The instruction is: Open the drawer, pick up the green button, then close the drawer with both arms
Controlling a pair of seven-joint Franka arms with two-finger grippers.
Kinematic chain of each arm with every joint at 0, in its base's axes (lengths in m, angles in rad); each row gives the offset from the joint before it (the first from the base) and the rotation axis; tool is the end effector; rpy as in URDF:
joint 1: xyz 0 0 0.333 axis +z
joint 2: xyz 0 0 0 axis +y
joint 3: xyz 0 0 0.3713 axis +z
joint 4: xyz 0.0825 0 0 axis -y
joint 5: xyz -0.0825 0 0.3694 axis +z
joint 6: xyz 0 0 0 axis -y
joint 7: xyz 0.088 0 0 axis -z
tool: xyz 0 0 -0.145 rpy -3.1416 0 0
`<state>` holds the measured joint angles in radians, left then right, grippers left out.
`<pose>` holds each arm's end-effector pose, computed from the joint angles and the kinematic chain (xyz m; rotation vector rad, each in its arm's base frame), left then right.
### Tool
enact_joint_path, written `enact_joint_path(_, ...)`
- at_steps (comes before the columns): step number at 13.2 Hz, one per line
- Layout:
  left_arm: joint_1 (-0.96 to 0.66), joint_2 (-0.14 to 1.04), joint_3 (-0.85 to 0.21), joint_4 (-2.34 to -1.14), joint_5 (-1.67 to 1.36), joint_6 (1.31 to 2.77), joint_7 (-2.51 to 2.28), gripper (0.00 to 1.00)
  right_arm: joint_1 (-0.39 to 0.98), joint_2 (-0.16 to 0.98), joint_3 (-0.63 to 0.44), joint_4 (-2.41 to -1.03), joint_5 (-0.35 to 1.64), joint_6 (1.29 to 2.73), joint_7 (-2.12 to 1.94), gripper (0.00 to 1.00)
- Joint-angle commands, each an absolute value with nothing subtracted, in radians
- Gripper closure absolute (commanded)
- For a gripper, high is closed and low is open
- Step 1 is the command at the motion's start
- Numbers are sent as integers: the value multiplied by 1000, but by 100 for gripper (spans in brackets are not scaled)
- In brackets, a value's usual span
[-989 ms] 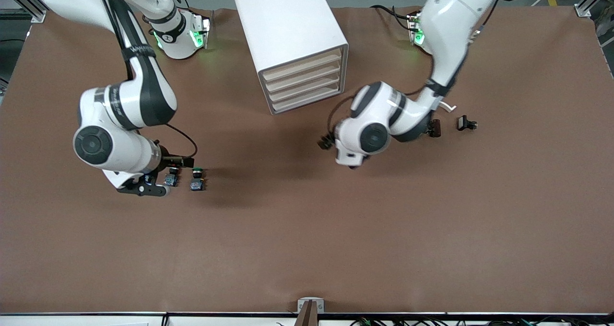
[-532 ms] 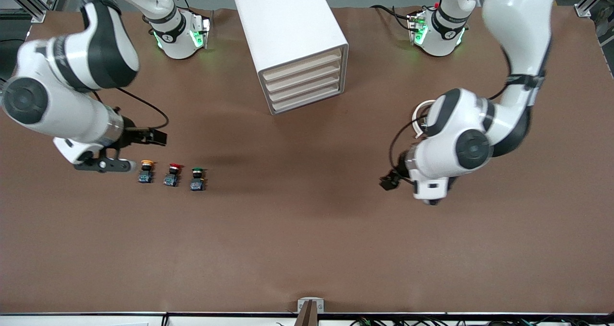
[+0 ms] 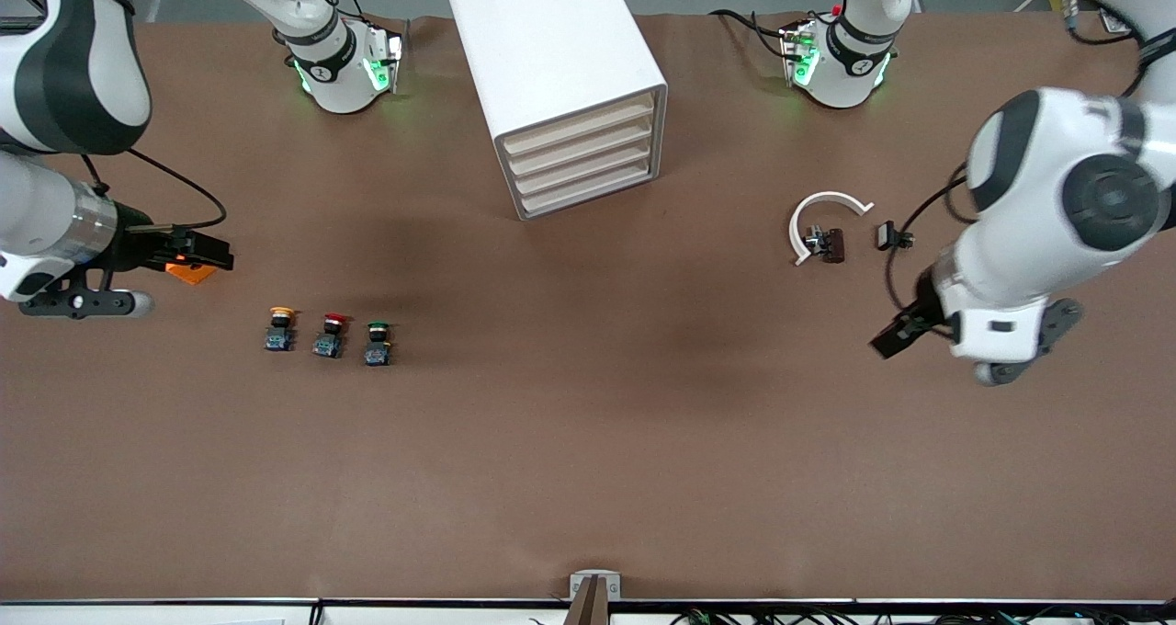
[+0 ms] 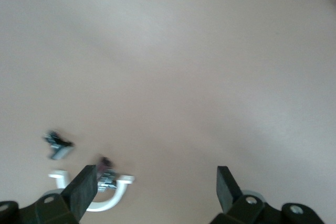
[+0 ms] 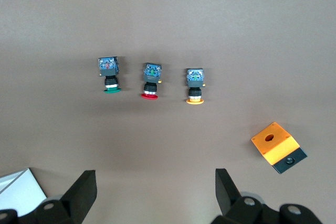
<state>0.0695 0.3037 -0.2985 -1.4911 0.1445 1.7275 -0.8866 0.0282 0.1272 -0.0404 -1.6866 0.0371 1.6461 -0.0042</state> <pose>0.6368 -0.1039 0.5176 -2.9110 -0.9674 0.0262 0.5699 -0.0007 0.5245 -3.0978 0.0217 0.2598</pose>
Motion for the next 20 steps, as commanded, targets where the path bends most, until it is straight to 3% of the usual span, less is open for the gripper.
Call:
enact_joint_path(1, 120, 206, -310, -1511, 152, 1645, -757, 0, 11, 109, -28, -1616, 35, 1577, -12, 0)
enact_joint_path(7, 242, 59, -327, -1516, 88, 1525, -416, 0, 5, 109, -29, -1445, 14, 1496, -14, 0)
enact_joint_path(11, 259, -29, -299, -1529, 49, 1476, -217, 0, 6, 109, -28, -1411, 9, 1466, -61, 0)
enact_joint_path(15, 40, -121, -44, -1614, 9, 1465, -86, 0, 5, 114, -26, -1410, 11, 1468, -52, 0)
enact_joint_path(20, -43, -234, -6, -1755, 8, 1505, -52, 0, 6, 117, -25, -1410, 5, 1476, -55, 0)
